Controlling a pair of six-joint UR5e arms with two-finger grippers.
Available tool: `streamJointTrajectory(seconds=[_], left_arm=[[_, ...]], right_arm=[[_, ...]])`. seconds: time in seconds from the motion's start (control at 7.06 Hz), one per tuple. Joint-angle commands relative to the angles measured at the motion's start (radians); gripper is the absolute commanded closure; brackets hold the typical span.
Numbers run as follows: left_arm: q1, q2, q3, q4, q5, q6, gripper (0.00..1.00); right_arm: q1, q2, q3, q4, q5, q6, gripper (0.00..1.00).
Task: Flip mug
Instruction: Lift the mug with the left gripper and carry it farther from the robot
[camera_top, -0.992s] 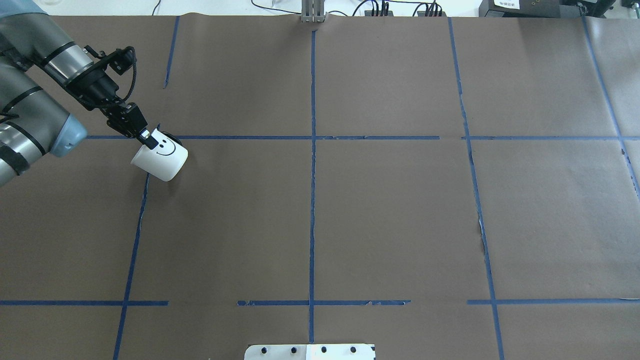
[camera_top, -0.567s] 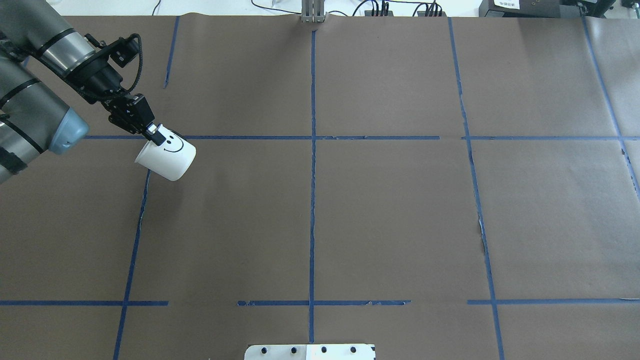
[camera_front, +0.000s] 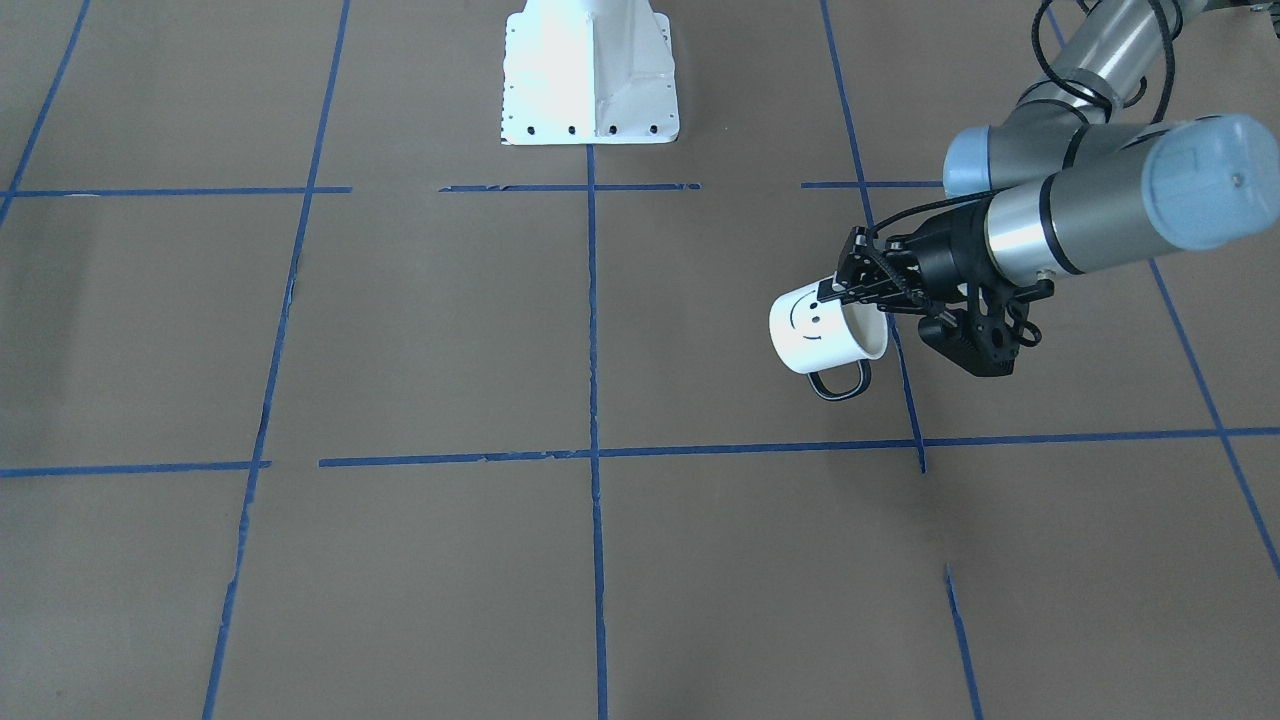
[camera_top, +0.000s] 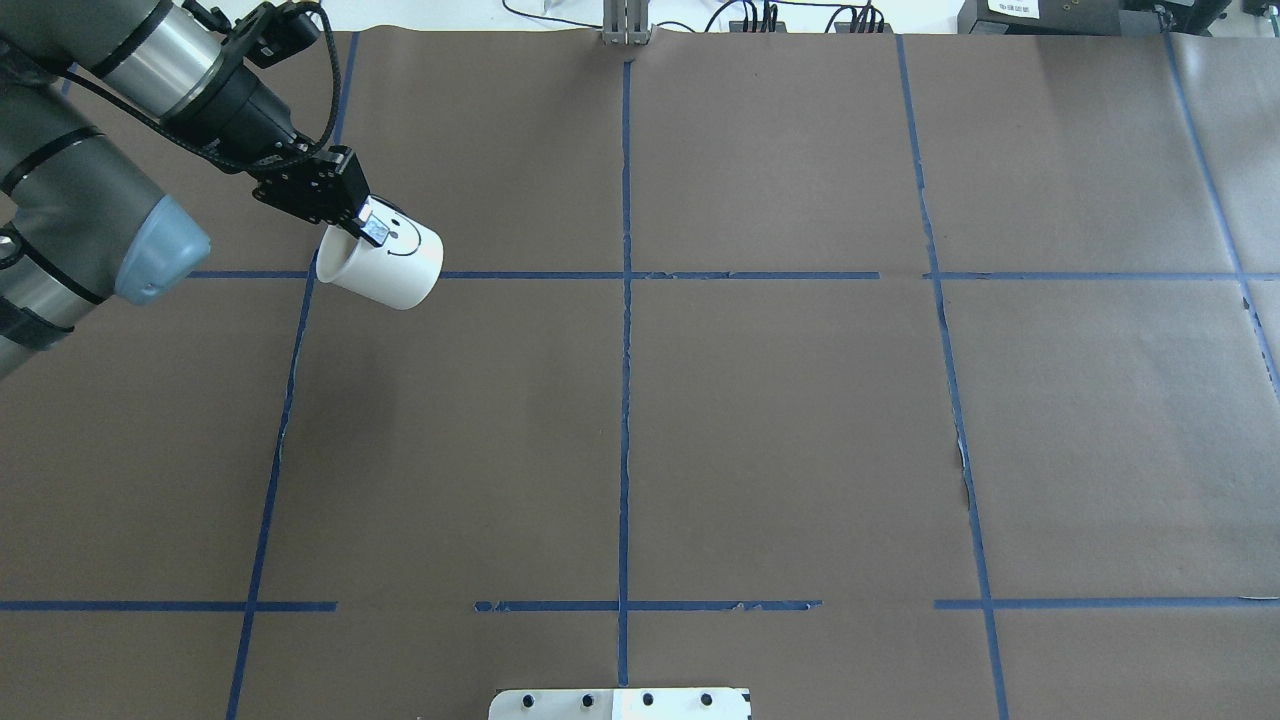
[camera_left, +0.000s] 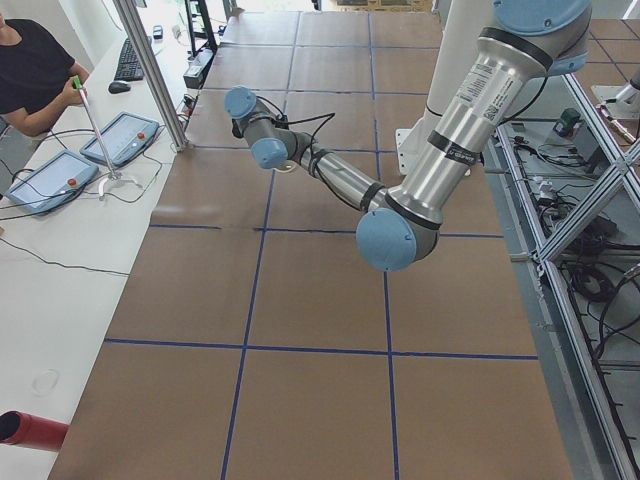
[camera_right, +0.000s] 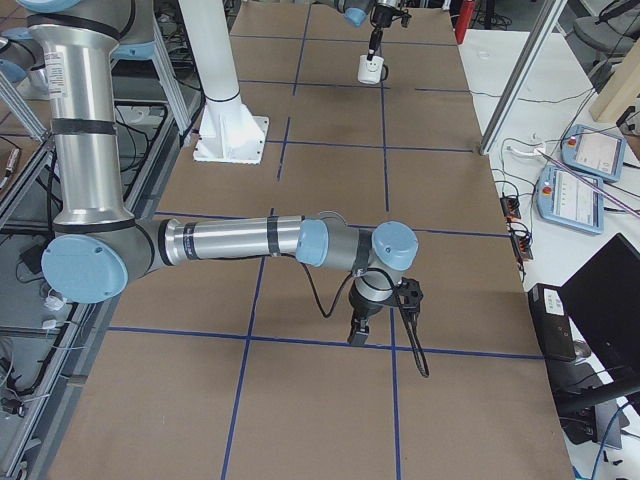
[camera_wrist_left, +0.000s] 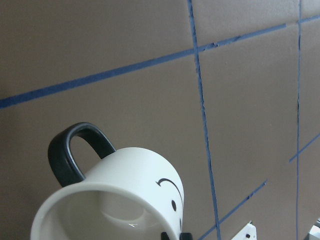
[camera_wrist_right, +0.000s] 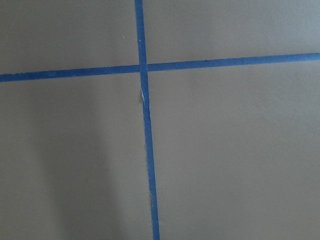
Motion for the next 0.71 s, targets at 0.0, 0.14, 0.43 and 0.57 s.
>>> streamJointTrajectory(seconds=[0.0, 0.14, 0.43, 0.57], left_arm=[[0.1, -0.037, -0.056, -0.077, 0.229, -0.216, 1.0], [0.139, -0.057, -0.059, -0.071, 0.31, -0.275, 1.0], [0.24, -0.129, -0.127, 0.133, 0.502, -0.284, 1.0], [0.29, -0.212, -0.129, 0.297, 0.606, -0.272, 1.0]], right_arm=[[0.0, 0.0, 0.0, 0.0, 0.0, 0.0, 0.0], [0.0, 0.0, 0.0, 0.0, 0.0, 0.0, 0.0], [0.0, 0.0, 0.0, 0.0, 0.0, 0.0, 0.0], [0.0, 0.0, 0.0, 0.0, 0.0, 0.0, 0.0]])
